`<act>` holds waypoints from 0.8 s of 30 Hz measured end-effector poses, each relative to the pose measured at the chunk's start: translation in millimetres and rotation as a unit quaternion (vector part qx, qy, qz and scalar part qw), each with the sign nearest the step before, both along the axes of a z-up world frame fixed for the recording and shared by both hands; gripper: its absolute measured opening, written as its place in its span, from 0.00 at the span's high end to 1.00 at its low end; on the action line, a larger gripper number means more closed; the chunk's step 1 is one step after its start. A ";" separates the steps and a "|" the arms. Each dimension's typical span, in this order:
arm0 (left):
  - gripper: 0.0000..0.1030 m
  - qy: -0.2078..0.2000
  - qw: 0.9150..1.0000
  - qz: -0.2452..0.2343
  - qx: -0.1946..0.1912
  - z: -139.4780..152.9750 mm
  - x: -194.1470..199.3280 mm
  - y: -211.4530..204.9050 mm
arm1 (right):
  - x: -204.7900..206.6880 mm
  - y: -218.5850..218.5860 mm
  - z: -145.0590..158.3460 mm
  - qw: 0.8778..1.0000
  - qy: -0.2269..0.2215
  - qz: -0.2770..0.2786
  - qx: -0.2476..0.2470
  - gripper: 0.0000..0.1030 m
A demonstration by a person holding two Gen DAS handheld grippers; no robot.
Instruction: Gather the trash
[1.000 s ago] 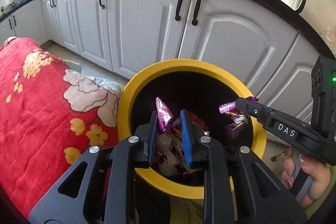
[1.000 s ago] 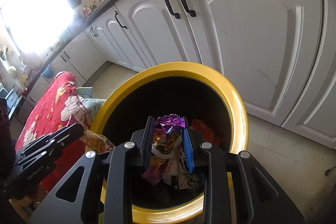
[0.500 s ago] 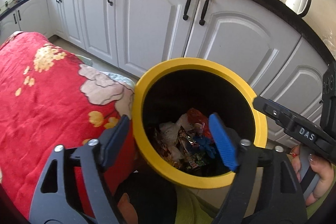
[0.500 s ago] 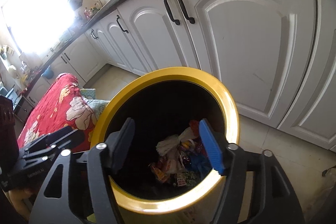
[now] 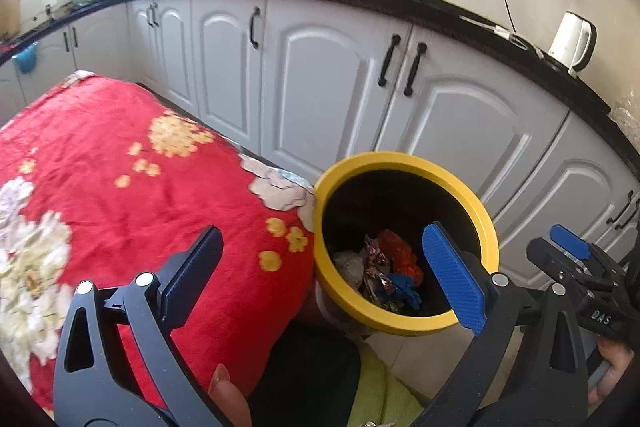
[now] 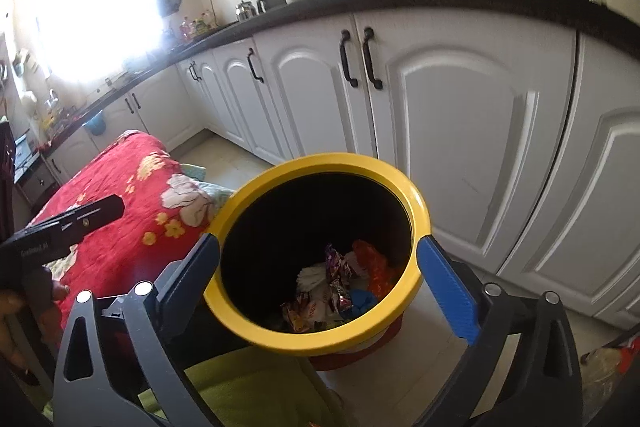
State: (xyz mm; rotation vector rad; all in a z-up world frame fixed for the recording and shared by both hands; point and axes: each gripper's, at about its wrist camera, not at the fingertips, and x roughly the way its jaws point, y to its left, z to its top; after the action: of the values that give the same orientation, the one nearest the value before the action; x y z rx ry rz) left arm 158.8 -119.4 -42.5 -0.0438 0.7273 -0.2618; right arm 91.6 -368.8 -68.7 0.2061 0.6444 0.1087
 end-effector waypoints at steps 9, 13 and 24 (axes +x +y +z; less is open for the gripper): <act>0.11 -0.049 0.998 0.027 0.002 25.7 -43.3 29.1 | -41.6 36.1 29.6 0.995 -0.081 0.001 -0.052 0.06; 0.11 -0.079 0.996 0.042 0.010 29.2 -65.1 40.8 | -65.0 51.1 37.1 0.987 -0.141 -0.003 -0.070 0.06; 0.11 -0.137 0.988 0.068 0.037 18.1 -112.8 53.2 | -90.4 59.5 18.6 0.974 -0.208 -0.030 -0.084 0.06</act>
State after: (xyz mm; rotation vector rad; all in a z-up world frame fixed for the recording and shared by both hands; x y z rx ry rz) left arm 45.9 -66.2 -24.3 0.0121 0.4578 -0.1064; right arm 1.2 -309.3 -50.1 0.0364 0.2279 0.0362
